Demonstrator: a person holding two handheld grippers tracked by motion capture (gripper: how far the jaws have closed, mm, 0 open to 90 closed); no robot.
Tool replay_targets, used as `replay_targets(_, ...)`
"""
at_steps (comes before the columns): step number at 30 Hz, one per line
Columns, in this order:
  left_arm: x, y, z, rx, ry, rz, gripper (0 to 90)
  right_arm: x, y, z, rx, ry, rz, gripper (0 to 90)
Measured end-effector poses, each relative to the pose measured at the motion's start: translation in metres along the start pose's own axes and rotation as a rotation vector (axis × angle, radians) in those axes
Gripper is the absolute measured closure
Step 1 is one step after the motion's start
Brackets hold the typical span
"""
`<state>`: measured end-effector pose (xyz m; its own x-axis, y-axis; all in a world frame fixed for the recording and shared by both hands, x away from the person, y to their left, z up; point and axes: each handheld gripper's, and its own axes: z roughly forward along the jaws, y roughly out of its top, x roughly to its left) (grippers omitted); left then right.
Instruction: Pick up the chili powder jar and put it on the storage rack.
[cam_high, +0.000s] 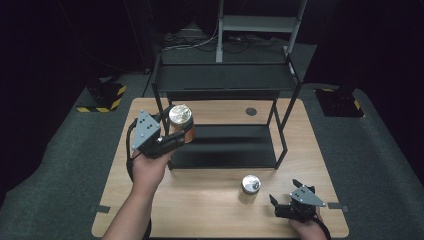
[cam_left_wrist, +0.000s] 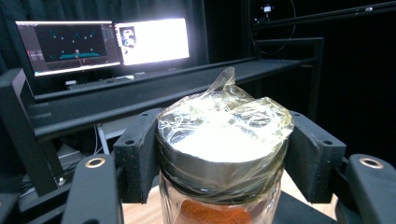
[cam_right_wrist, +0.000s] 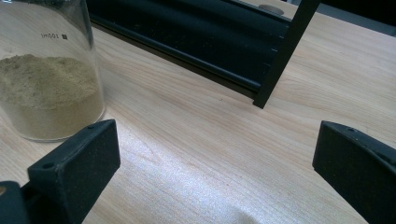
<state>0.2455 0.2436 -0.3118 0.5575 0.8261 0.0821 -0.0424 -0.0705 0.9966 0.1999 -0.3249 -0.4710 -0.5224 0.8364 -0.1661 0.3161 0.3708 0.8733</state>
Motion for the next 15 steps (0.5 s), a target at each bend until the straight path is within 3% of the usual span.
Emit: replay_targets(15,0.006,0.020,0.016,-0.044,0.009,-0.006,34.6,0.000,0.000,0.000,-0.001,0.001,0.001,0.0)
